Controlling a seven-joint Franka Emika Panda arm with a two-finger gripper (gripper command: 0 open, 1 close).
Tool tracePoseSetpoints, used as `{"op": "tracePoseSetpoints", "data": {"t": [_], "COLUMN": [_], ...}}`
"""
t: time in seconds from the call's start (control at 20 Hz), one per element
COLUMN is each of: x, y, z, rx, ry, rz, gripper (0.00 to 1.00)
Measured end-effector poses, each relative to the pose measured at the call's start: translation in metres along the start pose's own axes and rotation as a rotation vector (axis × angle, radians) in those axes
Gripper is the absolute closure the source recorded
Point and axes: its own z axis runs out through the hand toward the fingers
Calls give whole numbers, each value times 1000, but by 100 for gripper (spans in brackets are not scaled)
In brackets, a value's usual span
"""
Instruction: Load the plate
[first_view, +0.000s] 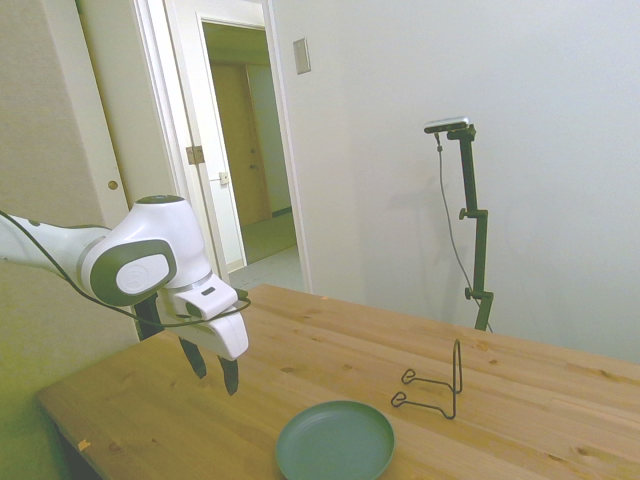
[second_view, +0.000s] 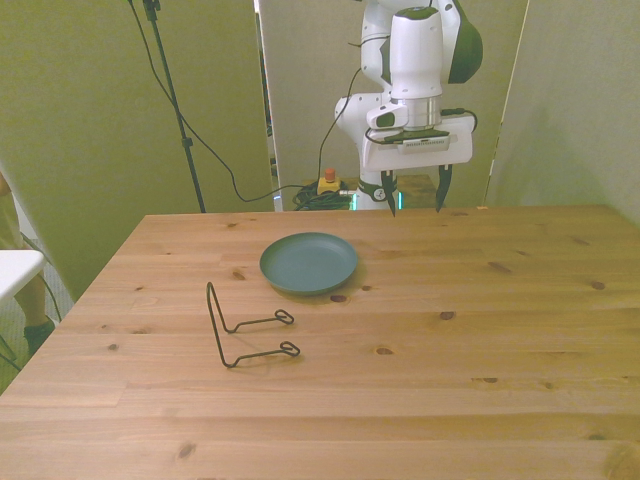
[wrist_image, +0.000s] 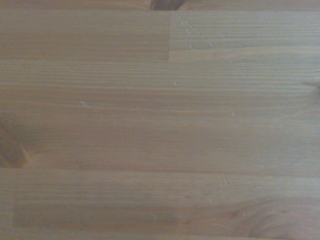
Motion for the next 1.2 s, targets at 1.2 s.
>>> {"op": "tracePoseSetpoints", "data": {"t": [1.2], "x": [253], "y": [216], "z": [-21], "rx": [42], "ry": [-86], "rz": [105], "gripper": [0]}}
